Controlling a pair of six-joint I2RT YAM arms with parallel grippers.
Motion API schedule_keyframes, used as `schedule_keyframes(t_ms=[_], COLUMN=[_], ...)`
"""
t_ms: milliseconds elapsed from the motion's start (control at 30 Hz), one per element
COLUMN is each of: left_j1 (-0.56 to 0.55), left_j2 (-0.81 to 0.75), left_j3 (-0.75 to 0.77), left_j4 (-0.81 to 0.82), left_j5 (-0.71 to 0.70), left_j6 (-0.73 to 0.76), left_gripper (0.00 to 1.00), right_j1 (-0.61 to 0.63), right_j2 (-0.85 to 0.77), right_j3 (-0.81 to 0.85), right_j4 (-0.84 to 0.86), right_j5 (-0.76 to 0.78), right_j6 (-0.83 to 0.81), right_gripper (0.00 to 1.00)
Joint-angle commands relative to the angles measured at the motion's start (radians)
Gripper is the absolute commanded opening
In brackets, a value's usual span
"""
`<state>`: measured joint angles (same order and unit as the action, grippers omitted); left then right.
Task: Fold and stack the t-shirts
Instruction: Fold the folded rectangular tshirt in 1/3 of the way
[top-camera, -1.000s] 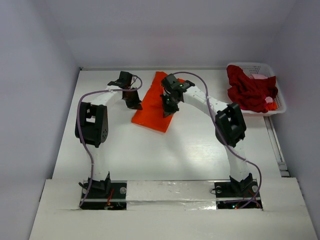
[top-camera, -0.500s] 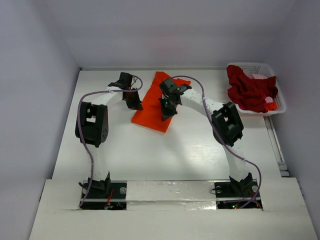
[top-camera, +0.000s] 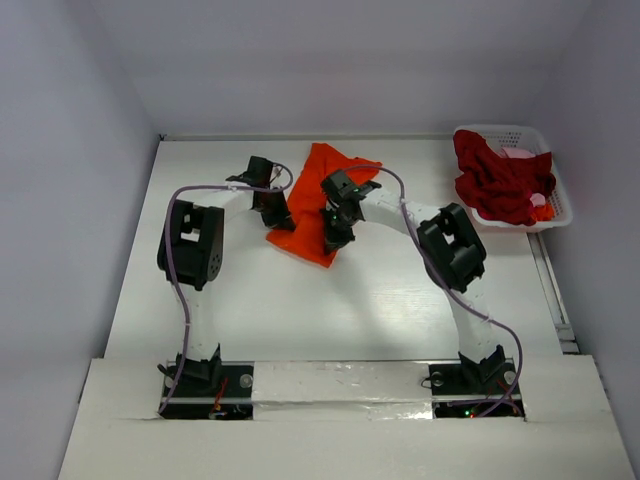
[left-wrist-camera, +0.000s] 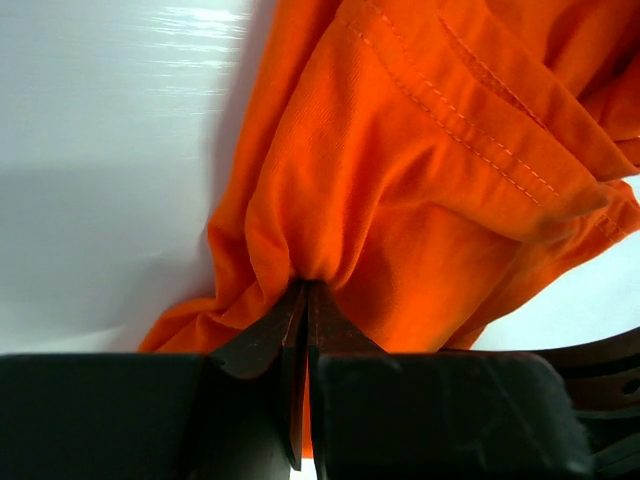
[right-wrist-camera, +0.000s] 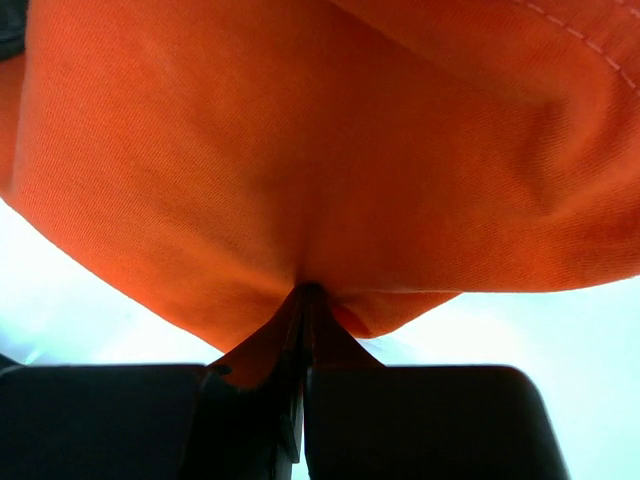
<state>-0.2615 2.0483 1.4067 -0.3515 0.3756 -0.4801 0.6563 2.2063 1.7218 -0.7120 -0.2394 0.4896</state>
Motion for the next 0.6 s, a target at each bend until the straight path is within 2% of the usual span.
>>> schedule_keyframes(t_ms=[0,567], left_j1=[-0.03,-0.113], left_j2=[0.035,-0.189], left_j3=[-0.049,-0.354], left_j4=[-0.009,-0.02], left_j5=[-0.007,-0.046], left_j6=[-0.002,-0.077], left_gripper=[0.0,0.0], right_j1=[0.017,0.017], right_j2=[-0.036,-0.244], right_j3=[-0.06,-0.304], right_j4=[0.037,0.079], right_j5=[-0.005,0.003], right_j6=[0.001,0.06], right_gripper=[0.0,0.0])
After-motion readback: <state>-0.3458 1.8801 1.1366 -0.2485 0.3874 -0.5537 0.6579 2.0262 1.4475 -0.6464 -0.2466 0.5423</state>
